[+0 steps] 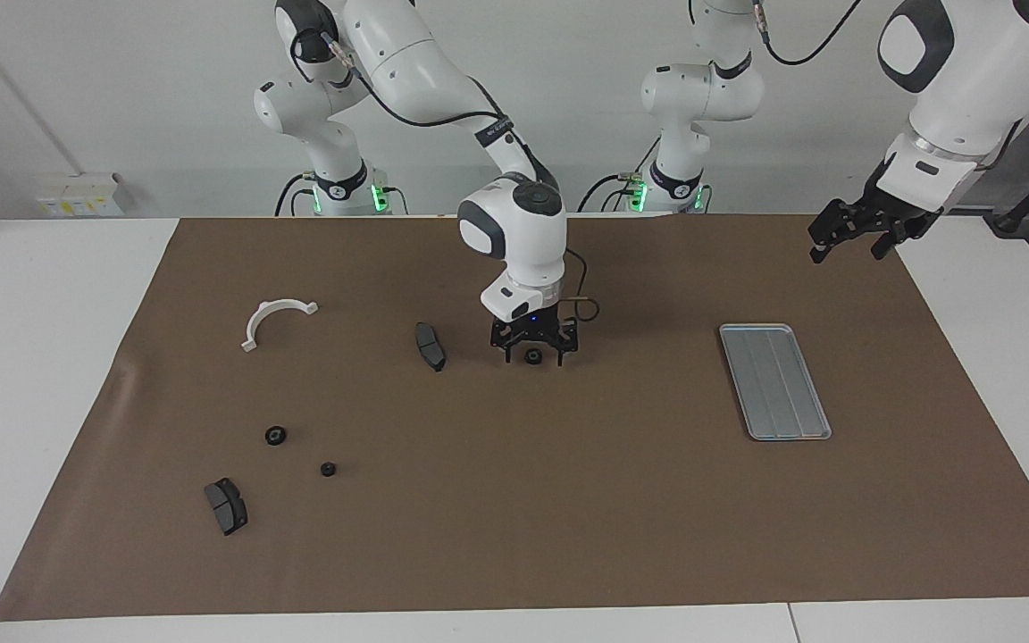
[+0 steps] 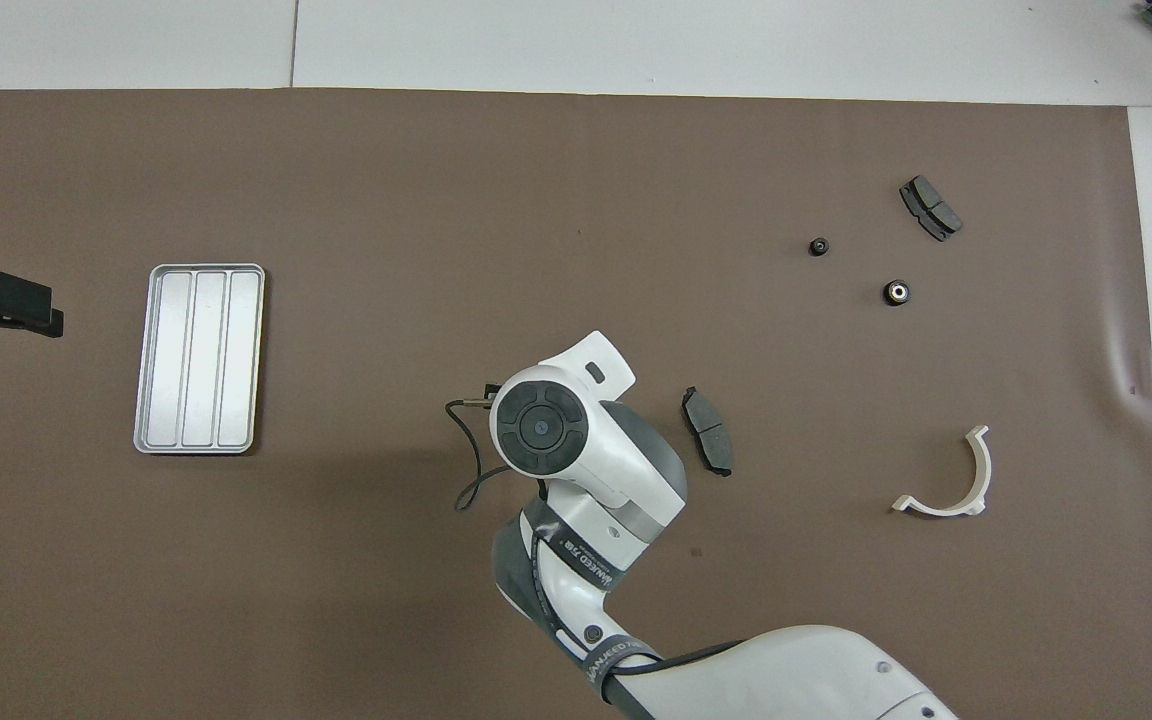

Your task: Place bearing gear from tray to pile

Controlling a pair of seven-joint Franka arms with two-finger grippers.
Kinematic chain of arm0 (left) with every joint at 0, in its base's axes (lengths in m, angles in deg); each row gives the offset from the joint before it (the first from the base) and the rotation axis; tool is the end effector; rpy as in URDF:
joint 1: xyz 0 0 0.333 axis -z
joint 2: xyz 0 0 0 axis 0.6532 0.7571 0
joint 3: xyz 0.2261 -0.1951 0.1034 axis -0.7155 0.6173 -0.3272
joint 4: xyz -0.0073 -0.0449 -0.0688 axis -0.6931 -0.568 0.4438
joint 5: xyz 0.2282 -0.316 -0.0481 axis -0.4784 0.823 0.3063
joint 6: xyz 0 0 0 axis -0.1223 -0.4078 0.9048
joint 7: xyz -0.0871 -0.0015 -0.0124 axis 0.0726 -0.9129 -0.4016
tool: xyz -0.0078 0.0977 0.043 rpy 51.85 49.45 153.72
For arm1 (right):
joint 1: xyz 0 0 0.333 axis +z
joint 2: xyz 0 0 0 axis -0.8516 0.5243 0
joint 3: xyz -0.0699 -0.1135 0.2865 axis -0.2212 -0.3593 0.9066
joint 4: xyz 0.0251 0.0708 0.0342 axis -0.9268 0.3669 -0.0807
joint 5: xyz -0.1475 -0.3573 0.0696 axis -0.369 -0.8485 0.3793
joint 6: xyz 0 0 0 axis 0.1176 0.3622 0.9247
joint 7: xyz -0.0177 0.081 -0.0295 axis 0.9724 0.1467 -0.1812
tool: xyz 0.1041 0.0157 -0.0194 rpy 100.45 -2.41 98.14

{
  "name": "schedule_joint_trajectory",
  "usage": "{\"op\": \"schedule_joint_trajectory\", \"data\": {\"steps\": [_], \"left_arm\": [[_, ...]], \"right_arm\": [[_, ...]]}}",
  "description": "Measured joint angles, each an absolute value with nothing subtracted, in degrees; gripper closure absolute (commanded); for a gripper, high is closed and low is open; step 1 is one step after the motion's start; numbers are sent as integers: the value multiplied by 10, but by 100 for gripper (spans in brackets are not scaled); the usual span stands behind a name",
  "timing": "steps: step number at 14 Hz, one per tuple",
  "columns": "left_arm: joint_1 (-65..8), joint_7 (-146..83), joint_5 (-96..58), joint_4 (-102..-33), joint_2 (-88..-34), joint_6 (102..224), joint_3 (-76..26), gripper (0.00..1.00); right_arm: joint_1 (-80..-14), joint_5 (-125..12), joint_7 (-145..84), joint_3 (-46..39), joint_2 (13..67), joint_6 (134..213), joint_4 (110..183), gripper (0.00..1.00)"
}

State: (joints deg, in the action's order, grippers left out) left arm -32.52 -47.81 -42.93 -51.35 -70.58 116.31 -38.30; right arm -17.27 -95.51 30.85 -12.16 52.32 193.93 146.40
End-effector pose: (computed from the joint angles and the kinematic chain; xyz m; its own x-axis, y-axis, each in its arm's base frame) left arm 0.5572 0.0171 0.6013 0.9994 0.0251 -0.0238 0.0256 -0.9995 0.0198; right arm 0.5085 0.4264 0.2921 0.9788 -0.1251 0.1624 -0.1240 -0.9921 -0.0169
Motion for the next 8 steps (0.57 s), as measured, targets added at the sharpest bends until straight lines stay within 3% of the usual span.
{"op": "schedule_joint_trajectory", "data": {"steps": [2, 6, 8], "left_arm": [[-325, -478, -429, -523, -706, 1187, -381, 0], [-320, -478, -429, -557, -708, 1238, -373, 0], [-309, -478, -429, -561, -708, 1244, -369, 0]], "right_arm": [[-172, -955, 309, -121, 524, 1939, 1466, 0], [-173, -955, 308, -122, 524, 1939, 1467, 27], [-174, -952, 308, -122, 524, 1939, 1468, 29]]}}
